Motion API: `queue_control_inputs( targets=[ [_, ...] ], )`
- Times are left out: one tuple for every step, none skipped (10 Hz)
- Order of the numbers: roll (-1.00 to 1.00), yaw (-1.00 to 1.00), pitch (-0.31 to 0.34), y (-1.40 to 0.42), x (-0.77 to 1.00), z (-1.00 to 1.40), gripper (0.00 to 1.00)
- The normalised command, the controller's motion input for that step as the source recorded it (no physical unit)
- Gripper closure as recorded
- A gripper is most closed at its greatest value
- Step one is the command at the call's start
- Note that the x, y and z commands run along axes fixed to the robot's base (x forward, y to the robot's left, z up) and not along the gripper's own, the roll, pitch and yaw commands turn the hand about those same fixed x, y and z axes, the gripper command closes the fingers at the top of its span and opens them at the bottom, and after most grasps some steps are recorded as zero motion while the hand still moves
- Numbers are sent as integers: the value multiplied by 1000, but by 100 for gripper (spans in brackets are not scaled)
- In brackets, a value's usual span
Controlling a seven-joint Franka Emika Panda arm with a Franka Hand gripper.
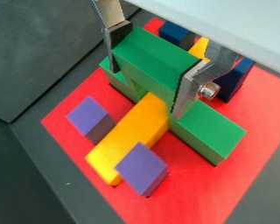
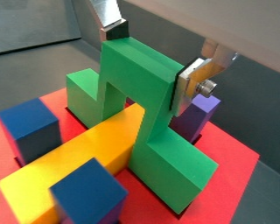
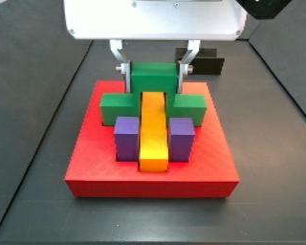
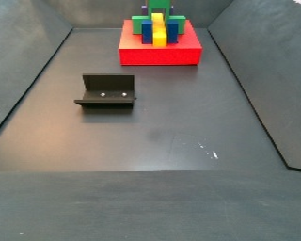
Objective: Pick up the green object. Move up. Place the green object on the fixture. Regrasp the green object. Move to above the board. Insert the green object.
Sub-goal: Insert the green object.
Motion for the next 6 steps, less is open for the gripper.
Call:
queue_control_inputs(
  targets=[
    [-9, 0, 49, 237, 211, -46, 100],
    [0, 0, 43, 71, 166, -166, 100],
    [-13, 0, 24, 0, 60, -231, 100],
    [-69, -11, 0, 0, 6, -146, 100],
    [-90, 0, 0, 0, 0, -49, 100],
    [-70, 0, 0, -26, -60, 0, 100]
  ],
)
